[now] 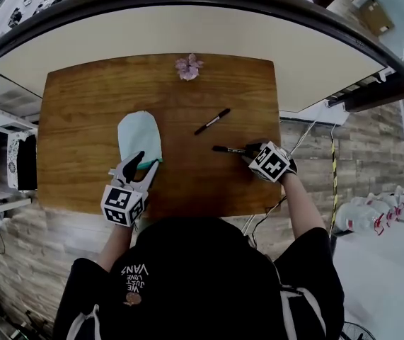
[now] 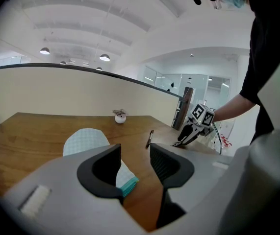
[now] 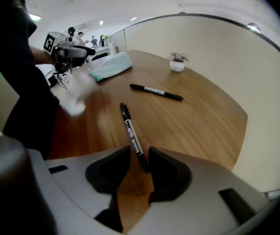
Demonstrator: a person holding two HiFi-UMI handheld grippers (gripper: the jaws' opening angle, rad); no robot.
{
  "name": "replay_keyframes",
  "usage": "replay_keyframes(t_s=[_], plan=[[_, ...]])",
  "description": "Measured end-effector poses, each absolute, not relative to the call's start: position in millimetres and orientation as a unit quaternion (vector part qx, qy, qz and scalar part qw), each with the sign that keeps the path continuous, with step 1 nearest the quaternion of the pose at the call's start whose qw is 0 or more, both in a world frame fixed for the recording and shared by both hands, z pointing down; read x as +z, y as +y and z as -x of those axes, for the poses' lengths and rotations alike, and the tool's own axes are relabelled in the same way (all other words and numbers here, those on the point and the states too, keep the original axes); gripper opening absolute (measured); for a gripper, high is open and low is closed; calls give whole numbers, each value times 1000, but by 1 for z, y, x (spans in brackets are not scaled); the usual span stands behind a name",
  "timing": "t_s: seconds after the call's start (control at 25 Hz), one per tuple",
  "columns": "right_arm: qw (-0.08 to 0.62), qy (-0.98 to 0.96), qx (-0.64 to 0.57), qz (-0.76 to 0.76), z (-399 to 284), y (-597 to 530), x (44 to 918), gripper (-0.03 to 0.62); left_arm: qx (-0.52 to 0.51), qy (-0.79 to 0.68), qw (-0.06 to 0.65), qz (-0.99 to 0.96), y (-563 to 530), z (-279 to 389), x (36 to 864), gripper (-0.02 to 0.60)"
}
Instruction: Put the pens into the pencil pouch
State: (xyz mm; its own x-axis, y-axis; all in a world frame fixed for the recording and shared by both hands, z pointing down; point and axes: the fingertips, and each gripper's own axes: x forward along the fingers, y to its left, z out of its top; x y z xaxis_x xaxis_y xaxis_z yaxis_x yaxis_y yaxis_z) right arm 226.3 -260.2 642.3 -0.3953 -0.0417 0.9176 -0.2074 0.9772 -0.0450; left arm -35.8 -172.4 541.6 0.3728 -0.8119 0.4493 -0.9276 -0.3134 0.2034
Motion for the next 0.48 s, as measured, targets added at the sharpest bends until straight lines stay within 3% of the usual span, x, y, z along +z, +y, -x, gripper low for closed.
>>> replay_keyframes(t_s=[0.2, 0.36, 0.48], plan=[[551, -828, 74, -68, -227, -253, 645, 106, 144, -538, 219, -801, -170, 42, 550, 170], [547, -832, 48, -85, -225, -251, 646, 48, 146, -531, 226, -804, -169, 42, 551, 170], [556, -821, 49, -122, -226, -248, 645, 46, 154, -520, 227, -809, -166, 46, 557, 170]])
